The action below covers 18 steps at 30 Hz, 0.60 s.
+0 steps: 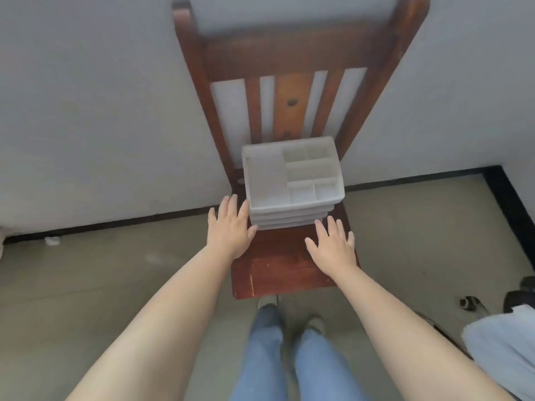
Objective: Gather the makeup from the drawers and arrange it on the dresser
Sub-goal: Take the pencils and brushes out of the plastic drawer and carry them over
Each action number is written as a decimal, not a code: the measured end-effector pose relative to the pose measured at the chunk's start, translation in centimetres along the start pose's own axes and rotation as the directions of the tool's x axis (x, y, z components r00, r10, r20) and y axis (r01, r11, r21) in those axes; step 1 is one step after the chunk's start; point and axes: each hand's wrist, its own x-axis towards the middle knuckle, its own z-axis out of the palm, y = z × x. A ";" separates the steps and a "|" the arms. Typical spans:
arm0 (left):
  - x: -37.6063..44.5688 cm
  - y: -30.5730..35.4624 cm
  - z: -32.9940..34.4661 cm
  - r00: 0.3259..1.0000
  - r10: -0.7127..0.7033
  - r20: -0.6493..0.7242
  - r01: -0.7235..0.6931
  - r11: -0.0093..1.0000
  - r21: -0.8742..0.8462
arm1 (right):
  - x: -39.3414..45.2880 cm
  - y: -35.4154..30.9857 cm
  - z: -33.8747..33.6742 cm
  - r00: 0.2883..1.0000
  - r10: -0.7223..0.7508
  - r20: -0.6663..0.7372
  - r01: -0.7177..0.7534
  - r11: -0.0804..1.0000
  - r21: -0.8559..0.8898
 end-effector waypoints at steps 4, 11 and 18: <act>4.5 0.6 3.3 0.997 0.071 -0.017 -0.072 0.996 -0.045 | 4.0 -0.2 3.0 0.993 0.056 0.100 -0.065 0.994 0.085; 6.5 0.1 6.6 0.986 0.144 -0.077 -0.147 0.989 -0.029 | 9.0 -2.5 3.0 0.887 0.285 0.364 -0.387 0.026 0.922; 6.9 -0.1 7.5 0.978 0.179 -0.103 -0.197 0.960 -0.201 | 10.9 -2.3 2.5 0.849 0.113 0.517 -0.350 -0.613 0.709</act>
